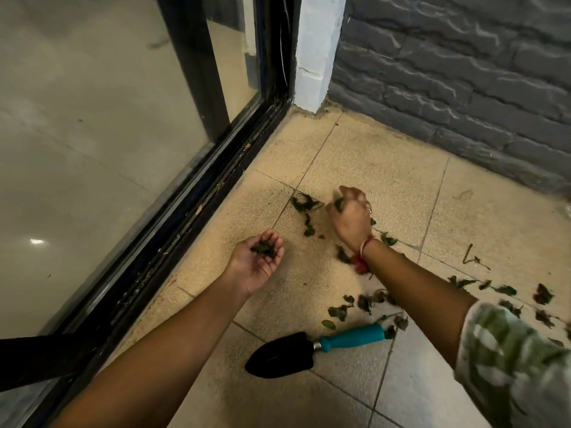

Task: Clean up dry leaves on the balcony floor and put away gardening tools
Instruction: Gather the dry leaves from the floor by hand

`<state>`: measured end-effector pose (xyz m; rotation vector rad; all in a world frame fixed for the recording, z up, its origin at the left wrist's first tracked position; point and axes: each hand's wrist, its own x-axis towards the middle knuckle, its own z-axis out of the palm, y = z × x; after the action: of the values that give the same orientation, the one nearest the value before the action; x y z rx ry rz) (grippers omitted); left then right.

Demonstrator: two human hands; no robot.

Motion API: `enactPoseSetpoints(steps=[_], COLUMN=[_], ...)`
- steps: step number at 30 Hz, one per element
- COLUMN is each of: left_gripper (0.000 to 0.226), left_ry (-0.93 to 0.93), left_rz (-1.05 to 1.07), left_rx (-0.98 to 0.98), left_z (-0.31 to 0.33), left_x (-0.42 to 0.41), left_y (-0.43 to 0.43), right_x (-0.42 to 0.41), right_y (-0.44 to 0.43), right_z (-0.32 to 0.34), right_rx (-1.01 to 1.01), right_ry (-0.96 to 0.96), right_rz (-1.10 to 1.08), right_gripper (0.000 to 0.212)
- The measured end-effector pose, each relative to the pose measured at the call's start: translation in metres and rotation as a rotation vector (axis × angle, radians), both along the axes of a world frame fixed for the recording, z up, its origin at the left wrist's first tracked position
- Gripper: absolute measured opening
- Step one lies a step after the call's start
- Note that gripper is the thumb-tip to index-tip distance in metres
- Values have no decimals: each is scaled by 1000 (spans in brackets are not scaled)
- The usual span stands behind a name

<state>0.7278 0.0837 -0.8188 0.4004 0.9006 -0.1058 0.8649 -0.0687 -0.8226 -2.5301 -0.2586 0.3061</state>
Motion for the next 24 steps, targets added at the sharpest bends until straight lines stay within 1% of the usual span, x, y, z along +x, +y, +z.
enactPoseSetpoints(steps=[2, 5, 8, 11, 14, 16, 19, 21, 22, 24], left_gripper=[32, 33, 31, 32, 32, 32, 32, 33, 34, 34], left_ry=[20, 34, 41, 48, 67, 82, 108, 117, 122, 126], left_rz=[15, 51, 58, 75, 84, 68, 46, 30, 9, -44], left_rx=[35, 57, 69, 68, 70, 77, 83, 92, 98, 100], left_z=[0, -2, -1, 1, 1, 0, -2, -2, -2, -2], left_x=[1, 1, 2, 3, 4, 5, 5, 5, 5, 6], left_y=[5, 10, 12, 12, 12, 11, 6, 1, -2, -9], right_x=[17, 19, 5, -10, -22, -28, -29, -27, -27, -26], right_y=[-1, 17, 41, 43, 25, 11, -5, -11, -13, -10], right_z=[-14, -27, -31, -29, -23, -18, -19, -21, -20, -10], right_rx=[-134, -174, -202, -309, -394, -425, -373, -324, -249, 22], right_ry=[69, 135, 81, 38, 49, 8, -140, -196, -156, -9], right_rz=[-26, 89, 340, 606, 752, 812, 853, 814, 721, 435], right_gripper=[65, 74, 68, 60, 59, 55, 36, 24, 23, 27])
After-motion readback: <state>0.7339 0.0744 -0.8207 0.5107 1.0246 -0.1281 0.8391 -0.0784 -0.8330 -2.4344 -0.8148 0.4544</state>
